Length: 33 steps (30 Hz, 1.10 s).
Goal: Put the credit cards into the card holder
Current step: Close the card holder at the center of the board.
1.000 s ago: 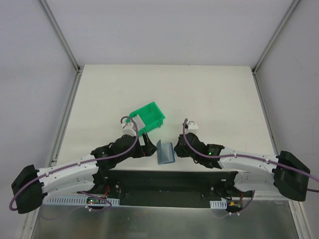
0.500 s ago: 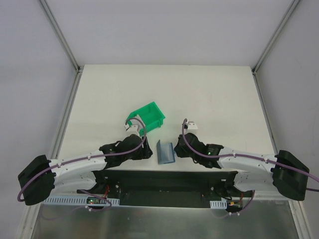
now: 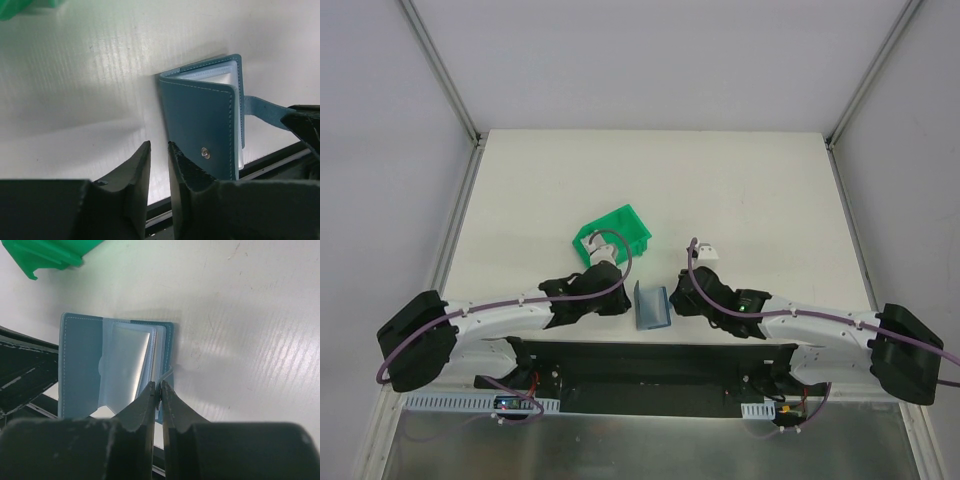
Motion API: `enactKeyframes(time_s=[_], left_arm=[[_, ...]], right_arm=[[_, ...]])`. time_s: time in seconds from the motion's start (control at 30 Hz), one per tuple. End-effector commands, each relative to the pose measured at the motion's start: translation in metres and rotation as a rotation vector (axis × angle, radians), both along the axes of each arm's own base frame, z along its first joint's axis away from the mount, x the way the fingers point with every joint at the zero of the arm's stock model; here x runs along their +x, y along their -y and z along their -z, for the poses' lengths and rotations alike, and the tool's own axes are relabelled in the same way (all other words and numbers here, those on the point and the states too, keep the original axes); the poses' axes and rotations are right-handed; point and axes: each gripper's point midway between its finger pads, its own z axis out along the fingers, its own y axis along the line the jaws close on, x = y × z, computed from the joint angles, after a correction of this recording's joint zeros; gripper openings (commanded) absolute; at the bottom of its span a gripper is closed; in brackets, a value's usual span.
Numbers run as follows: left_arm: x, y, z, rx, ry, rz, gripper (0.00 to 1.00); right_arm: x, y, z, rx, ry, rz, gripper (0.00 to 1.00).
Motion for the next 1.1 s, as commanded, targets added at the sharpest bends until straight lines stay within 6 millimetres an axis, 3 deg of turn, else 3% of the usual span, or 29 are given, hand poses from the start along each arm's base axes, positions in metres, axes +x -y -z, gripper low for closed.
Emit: enactKeyframes(time_s=[0.0, 0.2, 0.7, 1.07], left_arm=[[0.005, 0.024, -0.015, -0.035, 0.017, 0.046, 0.15], [0.005, 0.036, -0.008, -0.005, -0.002, 0.074, 0.0], [0.003, 0.053, 0.02, 0.051, -0.054, 0.094, 0.0], [0.0, 0.053, 0.026, 0.066, -0.061, 0.09, 0.0]], right_arm=[[0.004, -0.007, -0.021, 0.051, 0.034, 0.001, 0.1], [0.003, -0.008, -0.019, 0.052, 0.027, -0.005, 0.1], [0.001, -0.013, -0.025, 0.08, 0.039, -0.034, 0.1], [-0.005, -0.032, -0.007, 0.042, -0.034, -0.093, 0.1]])
